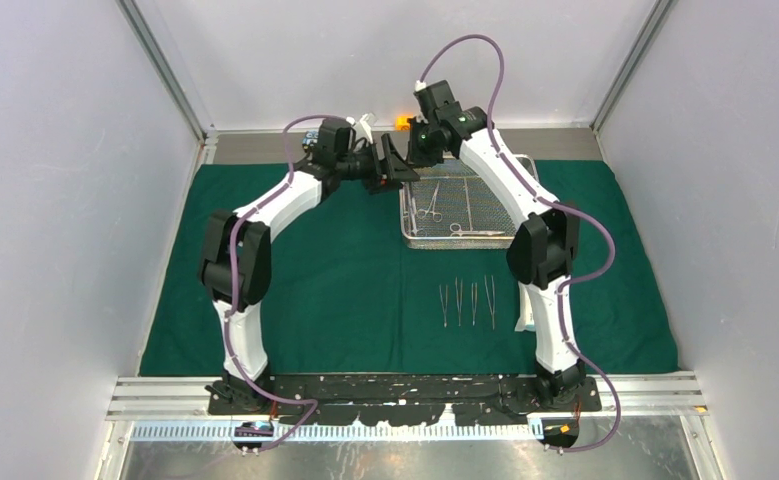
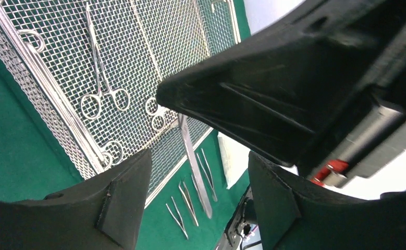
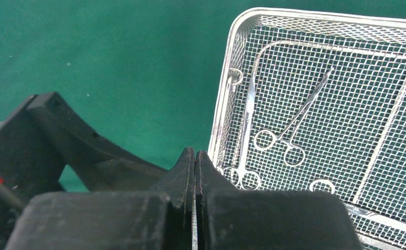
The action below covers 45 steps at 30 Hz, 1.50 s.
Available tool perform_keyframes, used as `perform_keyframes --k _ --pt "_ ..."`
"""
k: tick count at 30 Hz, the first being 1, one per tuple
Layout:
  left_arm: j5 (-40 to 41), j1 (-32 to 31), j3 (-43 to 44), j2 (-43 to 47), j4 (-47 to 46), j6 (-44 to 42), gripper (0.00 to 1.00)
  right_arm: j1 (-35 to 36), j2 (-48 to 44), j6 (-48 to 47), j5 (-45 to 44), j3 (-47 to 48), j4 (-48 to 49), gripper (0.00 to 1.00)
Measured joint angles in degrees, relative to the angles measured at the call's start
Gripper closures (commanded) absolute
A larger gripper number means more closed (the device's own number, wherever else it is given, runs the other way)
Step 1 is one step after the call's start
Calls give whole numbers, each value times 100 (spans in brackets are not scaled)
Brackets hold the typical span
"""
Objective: Open and lay out the surgical kit
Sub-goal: Place the medical item in the surgical kit.
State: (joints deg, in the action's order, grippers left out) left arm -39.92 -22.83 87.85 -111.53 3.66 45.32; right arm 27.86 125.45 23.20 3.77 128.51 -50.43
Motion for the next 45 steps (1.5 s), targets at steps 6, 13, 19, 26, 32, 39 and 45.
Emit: perform_keyframes --k 6,13,19,26,32,39,45 --pt "28 -4 -101 -44 -164 138 51 17 -175 109 155 -133 85 100" --pt "-33 -4 -103 -85 -413 304 68 17 -286 125 251 -199 151 100" --pt "-144 -4 -103 -170 -575 444 80 17 -286 125 282 -203 168 99" --pt "-223 9 -103 -227 -634 529 78 17 -286 118 280 -271 188 100" --pt "-234 20 -103 -227 -671 529 74 17 -286 116 280 -286 203 100" --pt "-238 70 -201 -227 -684 527 75 17 -286 111 280 -293 201 99" --pt "-238 74 -229 -227 -693 527 81 17 -286 96 278 -350 227 99"
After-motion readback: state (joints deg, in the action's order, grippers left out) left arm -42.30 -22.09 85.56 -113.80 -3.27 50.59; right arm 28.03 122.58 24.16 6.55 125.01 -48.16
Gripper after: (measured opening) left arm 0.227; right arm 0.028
